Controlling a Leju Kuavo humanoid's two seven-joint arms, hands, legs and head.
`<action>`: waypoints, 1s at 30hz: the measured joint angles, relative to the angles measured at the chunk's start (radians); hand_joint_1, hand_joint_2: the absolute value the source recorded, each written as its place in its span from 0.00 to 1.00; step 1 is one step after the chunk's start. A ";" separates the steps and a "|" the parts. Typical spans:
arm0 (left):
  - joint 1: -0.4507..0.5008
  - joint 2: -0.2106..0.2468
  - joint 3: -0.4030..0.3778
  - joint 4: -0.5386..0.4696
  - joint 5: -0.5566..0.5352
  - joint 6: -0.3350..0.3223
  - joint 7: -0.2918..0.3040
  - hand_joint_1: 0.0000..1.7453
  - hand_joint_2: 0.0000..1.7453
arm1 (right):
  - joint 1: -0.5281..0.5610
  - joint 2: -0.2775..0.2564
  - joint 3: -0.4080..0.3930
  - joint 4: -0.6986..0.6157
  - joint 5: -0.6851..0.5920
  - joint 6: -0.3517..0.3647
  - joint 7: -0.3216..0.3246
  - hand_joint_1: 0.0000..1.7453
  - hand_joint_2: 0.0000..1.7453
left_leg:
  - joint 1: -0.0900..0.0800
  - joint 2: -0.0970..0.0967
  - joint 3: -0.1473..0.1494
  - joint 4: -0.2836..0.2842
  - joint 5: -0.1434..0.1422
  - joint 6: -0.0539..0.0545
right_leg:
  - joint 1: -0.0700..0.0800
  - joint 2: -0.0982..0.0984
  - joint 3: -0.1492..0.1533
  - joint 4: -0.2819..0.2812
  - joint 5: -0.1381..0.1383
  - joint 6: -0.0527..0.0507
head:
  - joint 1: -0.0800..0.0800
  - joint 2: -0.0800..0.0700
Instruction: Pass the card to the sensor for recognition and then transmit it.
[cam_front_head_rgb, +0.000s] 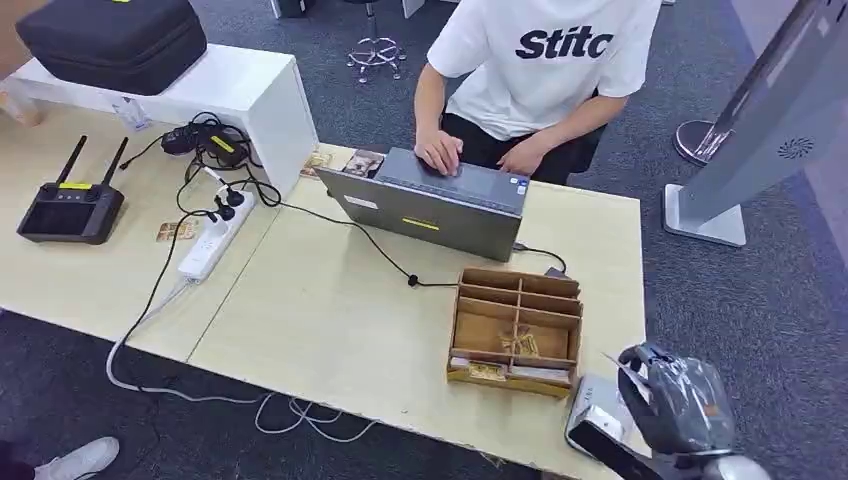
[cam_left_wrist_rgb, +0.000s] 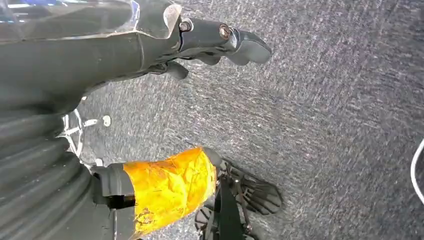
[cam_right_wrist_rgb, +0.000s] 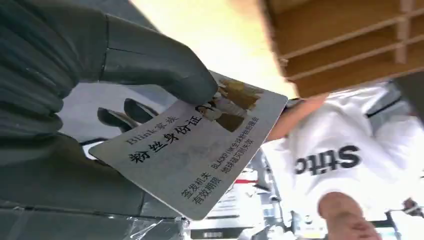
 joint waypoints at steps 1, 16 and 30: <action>-0.003 0.003 0.000 0.000 -0.012 -0.005 0.000 0.00 1.00 | -0.053 0.013 0.031 0.046 -0.013 0.026 0.007 1.00 1.00 | 0.000 0.000 0.000 0.000 0.001 0.000 | 0.000 0.001 0.000 0.000 0.001 0.000 | 0.000 0.000; -0.030 0.030 -0.033 0.000 -0.125 -0.031 0.005 0.00 1.00 | -0.605 0.296 0.175 0.618 -0.011 0.032 0.173 1.00 1.00 | 0.001 -0.003 -0.003 0.000 0.008 -0.004 | 0.001 -0.001 -0.005 0.003 0.005 -0.003 | 0.000 0.000; -0.032 0.032 -0.045 0.007 -0.163 -0.040 0.009 0.00 1.00 | -0.700 0.381 0.074 0.745 0.107 -0.049 0.230 1.00 1.00 | 0.000 -0.003 -0.005 0.000 0.008 -0.003 | 0.000 -0.001 -0.008 0.003 0.005 -0.002 | 0.000 0.000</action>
